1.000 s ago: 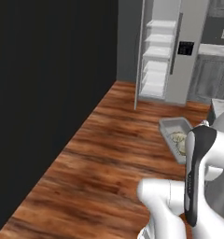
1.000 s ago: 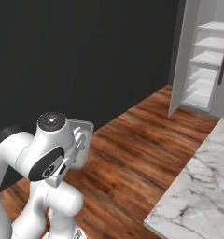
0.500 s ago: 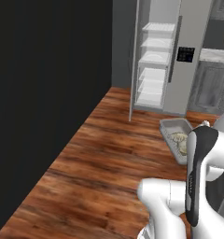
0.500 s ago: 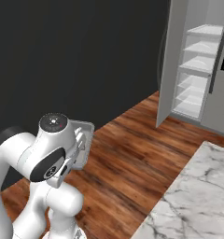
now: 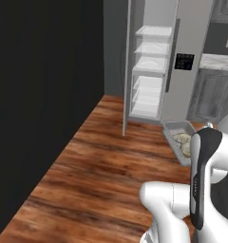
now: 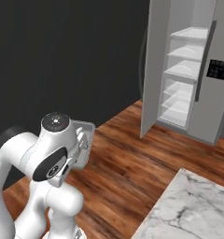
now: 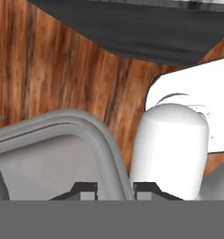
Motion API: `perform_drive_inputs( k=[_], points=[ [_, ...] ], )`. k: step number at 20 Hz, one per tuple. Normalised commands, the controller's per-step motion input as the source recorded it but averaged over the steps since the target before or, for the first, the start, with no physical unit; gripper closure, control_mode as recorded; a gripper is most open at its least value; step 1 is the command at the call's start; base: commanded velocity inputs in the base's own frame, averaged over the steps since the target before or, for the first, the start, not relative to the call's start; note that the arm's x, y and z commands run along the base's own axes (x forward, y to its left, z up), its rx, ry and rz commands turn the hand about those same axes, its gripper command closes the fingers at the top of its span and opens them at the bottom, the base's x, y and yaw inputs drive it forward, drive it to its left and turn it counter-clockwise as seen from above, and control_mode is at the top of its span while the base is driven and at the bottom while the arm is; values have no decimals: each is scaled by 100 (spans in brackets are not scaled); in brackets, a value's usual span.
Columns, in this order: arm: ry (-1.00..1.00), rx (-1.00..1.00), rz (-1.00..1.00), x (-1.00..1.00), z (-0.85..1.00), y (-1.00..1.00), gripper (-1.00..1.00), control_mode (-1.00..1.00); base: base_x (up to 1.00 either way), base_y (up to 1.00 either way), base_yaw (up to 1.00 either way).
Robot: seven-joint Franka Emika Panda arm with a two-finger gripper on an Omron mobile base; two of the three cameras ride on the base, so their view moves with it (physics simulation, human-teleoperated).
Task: Place two dumplings into each of the tupperware containers and then place the containers in the fridge.
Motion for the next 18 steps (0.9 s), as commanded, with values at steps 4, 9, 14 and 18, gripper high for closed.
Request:
perform_drive_inputs(
  k=[4, 9, 14, 18],
  points=[
    [0, 0, 0, 0, 0, 0, 100, 100, 100, -36, -9],
    [0, 0, 0, 0, 0, 0, 100, 100, 100, -14, -3],
    [0, 0, 0, 0, 0, 0, 100, 100, 100, 6, -17],
    [0, 0, 0, 0, 0, 0, 100, 100, 100, 5, -18]
  ],
)
